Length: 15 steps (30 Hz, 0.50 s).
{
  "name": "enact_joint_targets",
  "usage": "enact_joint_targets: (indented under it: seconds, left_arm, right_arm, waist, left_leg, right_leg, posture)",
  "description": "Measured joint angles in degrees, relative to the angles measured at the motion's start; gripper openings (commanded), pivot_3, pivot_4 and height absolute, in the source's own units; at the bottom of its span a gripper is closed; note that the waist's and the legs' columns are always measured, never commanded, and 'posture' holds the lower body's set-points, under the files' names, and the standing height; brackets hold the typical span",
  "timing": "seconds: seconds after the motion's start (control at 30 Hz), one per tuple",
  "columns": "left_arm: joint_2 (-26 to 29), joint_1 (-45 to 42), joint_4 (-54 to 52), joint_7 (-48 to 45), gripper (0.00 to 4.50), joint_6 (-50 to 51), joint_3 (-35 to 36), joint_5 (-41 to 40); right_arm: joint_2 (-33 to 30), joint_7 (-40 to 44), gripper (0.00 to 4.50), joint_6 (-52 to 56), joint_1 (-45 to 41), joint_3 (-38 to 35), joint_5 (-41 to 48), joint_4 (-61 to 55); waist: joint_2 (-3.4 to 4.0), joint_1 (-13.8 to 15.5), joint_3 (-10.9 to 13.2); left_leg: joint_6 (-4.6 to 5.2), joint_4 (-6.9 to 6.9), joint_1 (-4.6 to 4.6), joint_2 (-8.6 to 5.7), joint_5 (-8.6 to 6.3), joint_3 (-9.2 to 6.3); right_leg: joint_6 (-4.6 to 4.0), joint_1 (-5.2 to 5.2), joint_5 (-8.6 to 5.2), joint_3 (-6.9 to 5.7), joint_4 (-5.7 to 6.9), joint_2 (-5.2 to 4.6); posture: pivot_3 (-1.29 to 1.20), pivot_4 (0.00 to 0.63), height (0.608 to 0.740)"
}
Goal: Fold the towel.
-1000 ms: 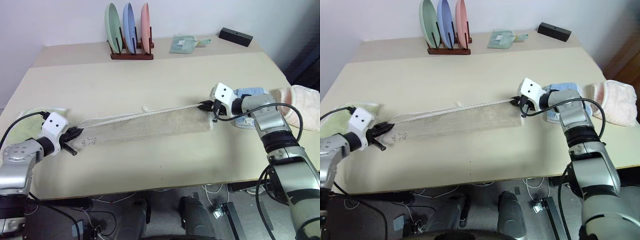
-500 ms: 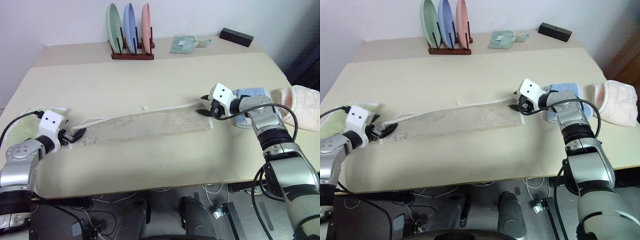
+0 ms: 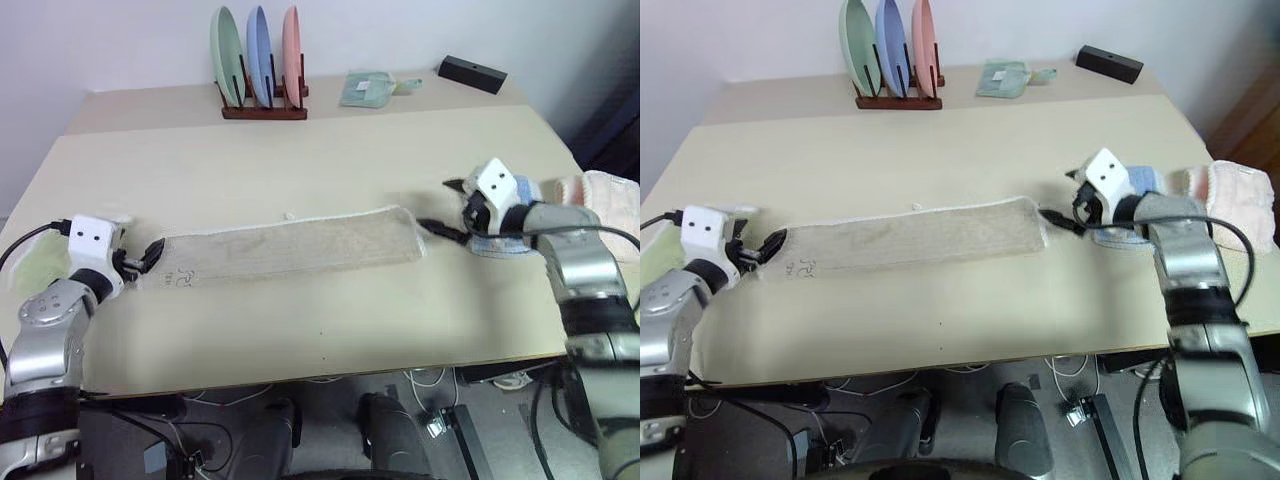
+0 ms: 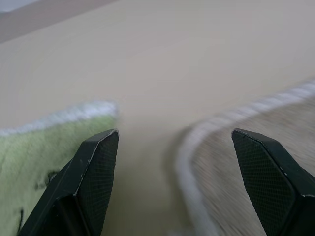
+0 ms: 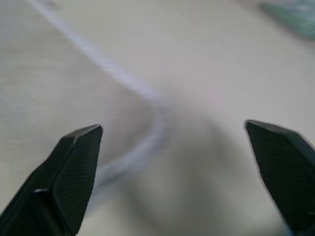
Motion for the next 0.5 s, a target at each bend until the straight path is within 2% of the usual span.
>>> enact_joint_targets:
  seconds: [0.07, 0.17, 0.3, 0.4, 0.5]
  left_arm:
    - [0.39, 3.39, -2.28, -0.35, 3.76, 0.91, 0.58, 0.02]
    - [0.35, 4.89, -4.75, 0.05, 3.76, 1.79, 1.80, -0.08]
    - [-0.20, 5.13, -10.09, 0.90, 3.76, 1.06, 2.75, 0.02]
    - [-2.62, 6.49, -20.21, -2.04, 3.76, 1.09, -4.14, -1.48]
    - [-4.38, 6.91, -25.72, -4.19, 3.76, 1.97, -11.20, -2.36]
  right_arm:
    - [0.36, -1.64, 4.46, 11.56, 6.73, -3.89, 7.37, -10.58]
    - [2.93, -6.59, 4.46, 23.64, 11.55, -8.42, 15.12, -20.21]
    - [9.50, -15.37, 4.46, 36.57, 15.25, -13.49, 23.54, -27.31]
    - [15.80, -24.04, 4.46, 45.56, 16.05, -16.93, 27.52, -28.71]
    - [21.17, -31.11, 4.46, 50.96, 15.28, -19.64, 29.16, -29.14]
  waist:
    - [0.01, 0.09, -0.01]
    - [-0.04, 0.33, -0.03]
    - [-0.07, 0.71, -0.05]
    - [-0.06, 1.47, -0.09]
    - [-0.07, 1.56, -0.10]
  left_leg:
    - [0.01, 0.01, 0.02, 0.01, -0.01, 0.01]
    - [0.00, 0.13, 0.04, 0.05, 0.00, -0.02]
    - [0.01, 0.21, 0.03, 0.05, 0.00, -0.02]
    - [0.04, 0.23, 0.02, -0.01, -0.02, 0.05]
    - [0.04, 0.25, 0.03, 0.03, -0.02, 0.05]
  right_leg:
    - [-0.01, 0.02, 0.00, 0.01, 0.01, 0.00]
    - [-0.03, 0.11, 0.00, 0.00, 0.00, 0.05]
    - [-0.03, 0.18, 0.00, 0.00, -0.05, 0.07]
    - [-0.02, 0.19, 0.01, 0.02, -0.09, -0.01]
    - [-0.03, 0.19, 0.01, 0.01, -0.06, 0.04]
  posture:
    - [0.00, 0.150, 0.740]
    - [0.00, 0.150, 0.740]
    - [0.00, 0.150, 0.740]
    - [0.00, 0.150, 0.740]
    - [0.00, 0.150, 0.740]
